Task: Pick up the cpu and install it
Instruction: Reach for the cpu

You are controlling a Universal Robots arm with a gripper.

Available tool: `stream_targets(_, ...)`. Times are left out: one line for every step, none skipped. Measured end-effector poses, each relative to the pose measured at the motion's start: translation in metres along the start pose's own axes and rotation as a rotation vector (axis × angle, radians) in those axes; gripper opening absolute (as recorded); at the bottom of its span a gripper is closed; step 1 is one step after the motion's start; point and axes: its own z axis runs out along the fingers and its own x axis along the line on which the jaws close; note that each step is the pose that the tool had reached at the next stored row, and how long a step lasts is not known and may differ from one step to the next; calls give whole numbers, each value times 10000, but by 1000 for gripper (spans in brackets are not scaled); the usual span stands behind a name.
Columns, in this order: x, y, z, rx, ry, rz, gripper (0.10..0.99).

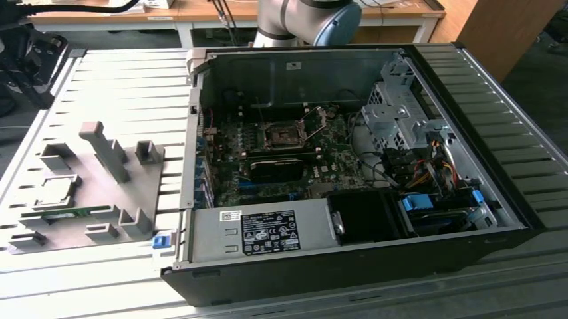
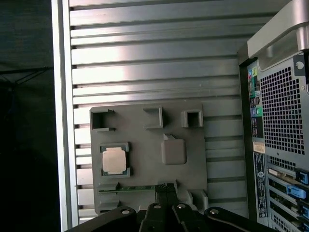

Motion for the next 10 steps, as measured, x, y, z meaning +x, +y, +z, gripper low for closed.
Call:
stream_targets(13,-1,1,0,0,0,106)
stream_targets(25,-2,3,0,-1,0,106)
stream_targets(37,-3,4,0,0,0,106)
stream_targets(48,-4,5,1,0,-1,106)
stream_targets(60,-5,6,1,0,0,106)
stream_targets(73,-6,8,0,0,0,106)
stream_targets(87,-7,9,0,0,-1,106)
stream_targets(100,-9,11,0,0,-1,106)
stream_targets(113,-9,12,0,0,0,106)
stream_targets(128,-11,13,1,0,0,106)
